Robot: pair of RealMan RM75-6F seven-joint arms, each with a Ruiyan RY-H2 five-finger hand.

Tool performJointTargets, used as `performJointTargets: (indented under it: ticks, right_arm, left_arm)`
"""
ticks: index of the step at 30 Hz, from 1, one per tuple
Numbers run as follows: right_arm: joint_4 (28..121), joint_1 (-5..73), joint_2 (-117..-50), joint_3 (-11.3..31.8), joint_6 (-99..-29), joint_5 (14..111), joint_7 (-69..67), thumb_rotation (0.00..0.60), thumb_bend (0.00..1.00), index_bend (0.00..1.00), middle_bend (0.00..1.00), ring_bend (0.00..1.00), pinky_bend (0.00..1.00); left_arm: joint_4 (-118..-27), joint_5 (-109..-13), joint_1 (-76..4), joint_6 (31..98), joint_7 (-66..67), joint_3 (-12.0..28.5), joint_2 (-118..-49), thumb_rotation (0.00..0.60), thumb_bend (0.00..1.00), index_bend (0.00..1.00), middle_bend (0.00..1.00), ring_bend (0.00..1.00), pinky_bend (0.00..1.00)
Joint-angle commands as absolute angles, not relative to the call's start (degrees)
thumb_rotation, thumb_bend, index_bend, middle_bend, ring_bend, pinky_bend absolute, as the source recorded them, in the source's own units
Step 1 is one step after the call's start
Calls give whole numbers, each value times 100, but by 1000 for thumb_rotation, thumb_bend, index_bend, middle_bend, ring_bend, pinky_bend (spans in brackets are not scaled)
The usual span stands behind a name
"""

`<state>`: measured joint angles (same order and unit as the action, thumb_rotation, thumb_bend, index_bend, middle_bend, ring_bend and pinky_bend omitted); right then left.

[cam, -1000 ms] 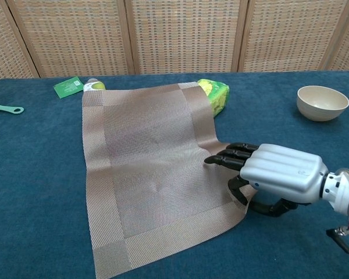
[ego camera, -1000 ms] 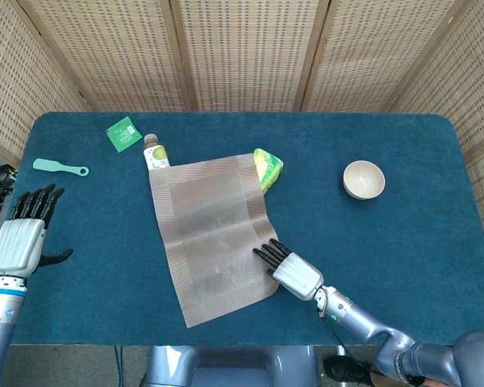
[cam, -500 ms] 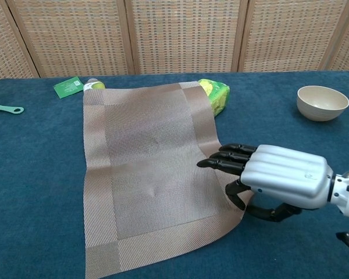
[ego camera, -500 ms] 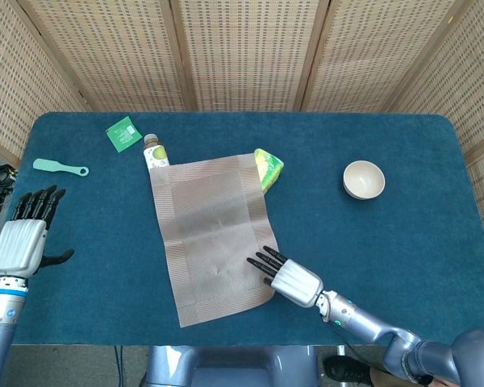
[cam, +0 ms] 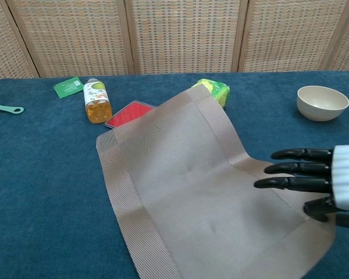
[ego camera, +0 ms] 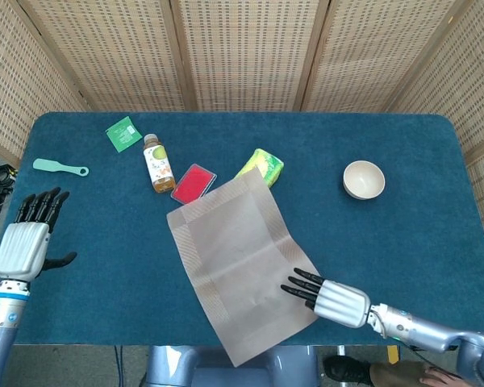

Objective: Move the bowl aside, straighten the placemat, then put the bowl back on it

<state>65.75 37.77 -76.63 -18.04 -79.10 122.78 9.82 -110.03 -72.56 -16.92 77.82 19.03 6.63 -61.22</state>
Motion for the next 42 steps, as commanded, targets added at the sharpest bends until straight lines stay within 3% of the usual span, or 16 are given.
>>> performJointTargets:
  ticks: [1, 11, 34, 37, 39, 42]
  right_arm:
    - [6548, 3802, -7289, -1939, -7949, 12542, 1445, 600, 641, 676, 0, 0, 1]
    - [5974, 4280, -6998, -1413, -7500, 12549, 2270, 600, 603, 674, 0, 0, 0]
    - [4698, 5165, -7522, -834, -6597, 12134, 2425, 600, 484, 659, 0, 0, 0]
    - [4637, 5129, -7596, -692, -6647, 11940, 2507, 600, 284, 531, 0, 0, 0]
    - [4649, 5054, -7629, -605, -6725, 11782, 2507, 600, 92, 276, 0, 0, 0]
    - [4773, 4821, -7625, -421, -7124, 11462, 2345, 600, 1, 92, 0, 0, 0]
  left_arm:
    - [-11015, -7290, -1689, 7785, 1913, 648, -6129, 600, 0, 0, 0, 0, 0]
    - [-11012, -7324, -1684, 7769, 1883, 641, -6115, 600, 0, 0, 0, 0, 0]
    - [-10955, -7176, -1751, 7657, 2051, 654, -6204, 600, 0, 0, 0, 0, 0]
    - [-10952, -7169, -1760, 7643, 2078, 648, -6217, 600, 0, 0, 0, 0, 0]
    - [-10944, -7168, -1768, 7630, 2091, 642, -6225, 600, 0, 0, 0, 0, 0]
    - [-10909, -7159, -1793, 7592, 2116, 639, -6249, 600, 0, 0, 0, 0, 0]
